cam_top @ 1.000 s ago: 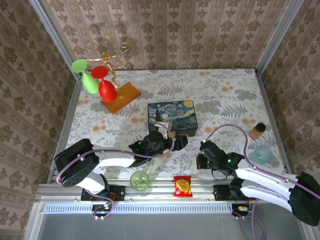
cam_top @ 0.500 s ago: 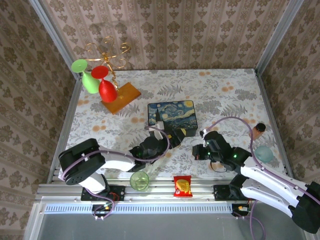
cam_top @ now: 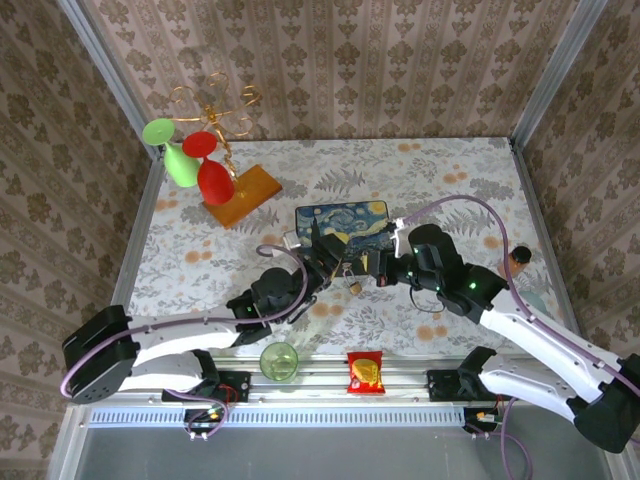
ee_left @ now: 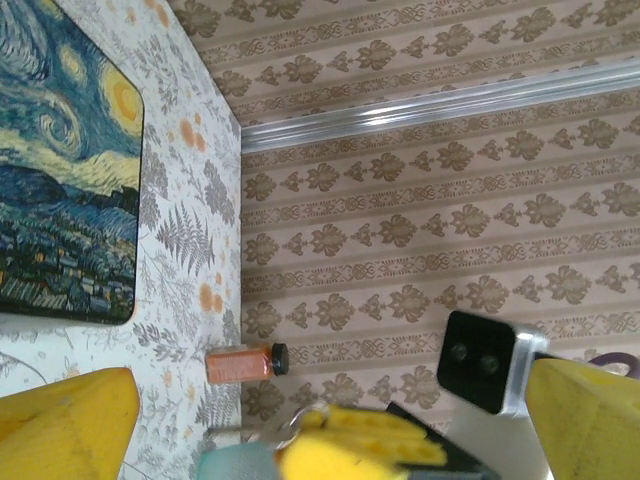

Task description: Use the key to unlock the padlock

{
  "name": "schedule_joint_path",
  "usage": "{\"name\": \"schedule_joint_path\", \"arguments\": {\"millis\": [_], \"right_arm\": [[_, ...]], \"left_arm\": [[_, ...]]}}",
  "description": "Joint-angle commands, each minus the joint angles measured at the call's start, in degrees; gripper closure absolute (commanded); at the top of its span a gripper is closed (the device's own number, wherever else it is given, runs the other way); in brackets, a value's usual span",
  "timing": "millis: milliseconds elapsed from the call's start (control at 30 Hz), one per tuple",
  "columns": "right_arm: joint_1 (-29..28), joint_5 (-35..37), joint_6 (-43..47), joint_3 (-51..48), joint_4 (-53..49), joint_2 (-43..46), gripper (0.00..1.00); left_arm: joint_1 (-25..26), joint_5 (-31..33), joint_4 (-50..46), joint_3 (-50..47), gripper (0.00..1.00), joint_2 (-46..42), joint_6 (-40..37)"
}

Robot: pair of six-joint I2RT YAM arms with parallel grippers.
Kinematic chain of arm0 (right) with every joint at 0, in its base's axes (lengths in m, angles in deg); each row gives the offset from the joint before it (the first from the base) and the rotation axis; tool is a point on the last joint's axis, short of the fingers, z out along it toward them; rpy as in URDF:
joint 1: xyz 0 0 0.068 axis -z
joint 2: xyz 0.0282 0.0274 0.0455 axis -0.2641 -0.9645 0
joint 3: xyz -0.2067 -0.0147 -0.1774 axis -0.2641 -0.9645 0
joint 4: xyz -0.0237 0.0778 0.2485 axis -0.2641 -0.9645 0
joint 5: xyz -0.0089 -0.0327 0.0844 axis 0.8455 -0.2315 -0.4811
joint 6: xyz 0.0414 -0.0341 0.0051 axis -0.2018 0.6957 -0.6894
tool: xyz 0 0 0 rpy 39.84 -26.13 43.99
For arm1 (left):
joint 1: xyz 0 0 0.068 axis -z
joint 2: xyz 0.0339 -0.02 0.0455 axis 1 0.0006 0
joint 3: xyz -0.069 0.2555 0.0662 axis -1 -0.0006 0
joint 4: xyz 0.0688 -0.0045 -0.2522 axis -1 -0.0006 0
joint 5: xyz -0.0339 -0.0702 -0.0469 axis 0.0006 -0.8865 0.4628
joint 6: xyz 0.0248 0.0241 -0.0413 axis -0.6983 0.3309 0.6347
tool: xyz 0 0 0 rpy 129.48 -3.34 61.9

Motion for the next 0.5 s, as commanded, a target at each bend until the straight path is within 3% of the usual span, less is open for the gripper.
{"name": "schedule_joint_path", "arguments": {"millis": [0, 167, 333, 467], "right_arm": [[0.2, -2.5, 3.0, 3.3, 2.8, -1.6, 1.00], [-0.1, -5.8, 2.3, 5.1, 5.9, -5.2, 1.00], [-2.1, -6.2, 1.4, 4.6, 9.4, -6.9, 1.00], [-4.1, -6.0, 0.8, 3.9, 11.8, -8.3, 1.00]], "left_arm": [[0.3, 2.2, -4.6, -1.8, 0.00, -2.3, 5.8], [0.9, 2.5, 6.0, -3.2, 0.00, 2.8, 10.7], [2.1, 7.6, 21.4, -4.1, 0.00, 9.6, 11.7], [2.3, 6.5, 28.6, -2.4, 0.00, 15.7, 14.0]]}}
